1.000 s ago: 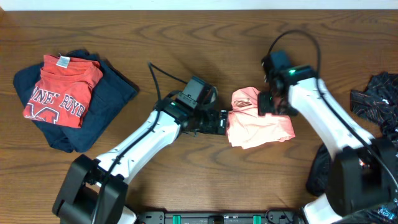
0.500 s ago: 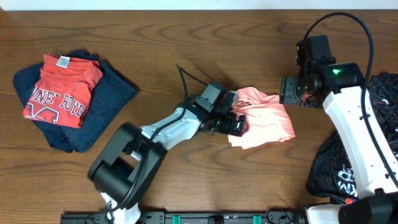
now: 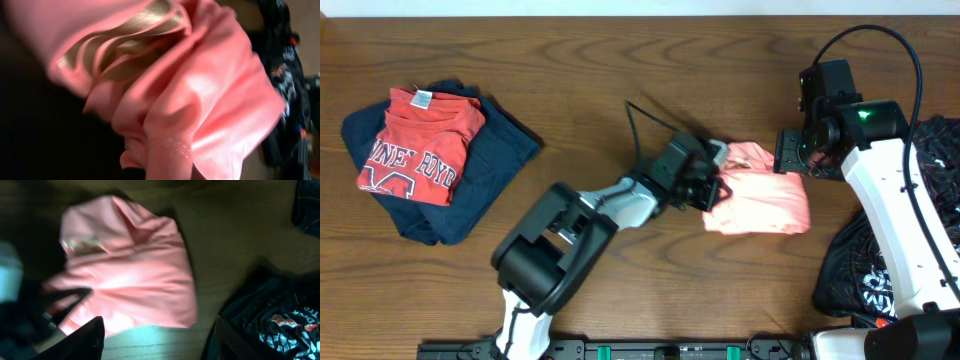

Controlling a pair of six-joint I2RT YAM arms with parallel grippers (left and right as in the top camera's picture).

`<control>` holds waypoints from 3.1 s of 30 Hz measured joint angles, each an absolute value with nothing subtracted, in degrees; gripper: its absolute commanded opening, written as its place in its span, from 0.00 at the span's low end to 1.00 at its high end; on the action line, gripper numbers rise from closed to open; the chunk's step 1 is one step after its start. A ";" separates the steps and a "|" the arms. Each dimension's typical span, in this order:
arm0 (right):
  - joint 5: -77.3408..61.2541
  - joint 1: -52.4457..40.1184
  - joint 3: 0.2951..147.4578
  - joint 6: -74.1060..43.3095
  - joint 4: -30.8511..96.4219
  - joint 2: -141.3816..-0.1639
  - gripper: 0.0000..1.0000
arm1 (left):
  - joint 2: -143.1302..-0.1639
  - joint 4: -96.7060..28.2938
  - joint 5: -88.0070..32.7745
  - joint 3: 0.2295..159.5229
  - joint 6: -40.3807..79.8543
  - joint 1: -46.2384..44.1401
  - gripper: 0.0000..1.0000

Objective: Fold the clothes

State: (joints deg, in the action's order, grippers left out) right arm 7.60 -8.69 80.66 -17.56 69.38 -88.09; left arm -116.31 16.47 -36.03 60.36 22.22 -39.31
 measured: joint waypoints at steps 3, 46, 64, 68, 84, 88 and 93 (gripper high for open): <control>7.60 -8.69 80.66 -17.56 69.97 -88.09 0.68 | -114.17 14.26 -35.73 60.36 22.22 -33.08 0.06; 6.28 -8.54 80.66 -17.41 68.62 -88.09 0.84 | -85.67 -9.13 -39.68 62.26 21.82 20.99 0.98; -8.21 -0.14 80.62 -14.26 80.25 -88.09 0.99 | -86.41 -62.37 -13.08 62.22 15.99 -9.50 0.98; -7.88 0.21 80.49 -14.00 81.58 -87.18 0.99 | -82.78 -63.44 -12.05 61.67 16.01 -9.50 0.98; 1.63 -2.42 52.88 -15.81 52.47 -39.57 0.99 | -19.68 -44.97 -5.34 43.62 15.44 -12.08 0.98; 2.90 -2.48 50.35 -15.97 59.07 -33.78 0.99 | -11.84 -44.88 -4.86 43.55 15.44 -12.12 0.98; 3.55 -2.48 50.11 -16.10 68.23 -31.18 0.99 | -8.56 -44.95 -4.45 43.55 15.44 -12.12 0.98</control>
State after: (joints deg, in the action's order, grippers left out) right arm 3.55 -2.48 50.11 -16.10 68.23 -31.18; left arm -8.56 -44.95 -4.45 43.55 15.44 -12.12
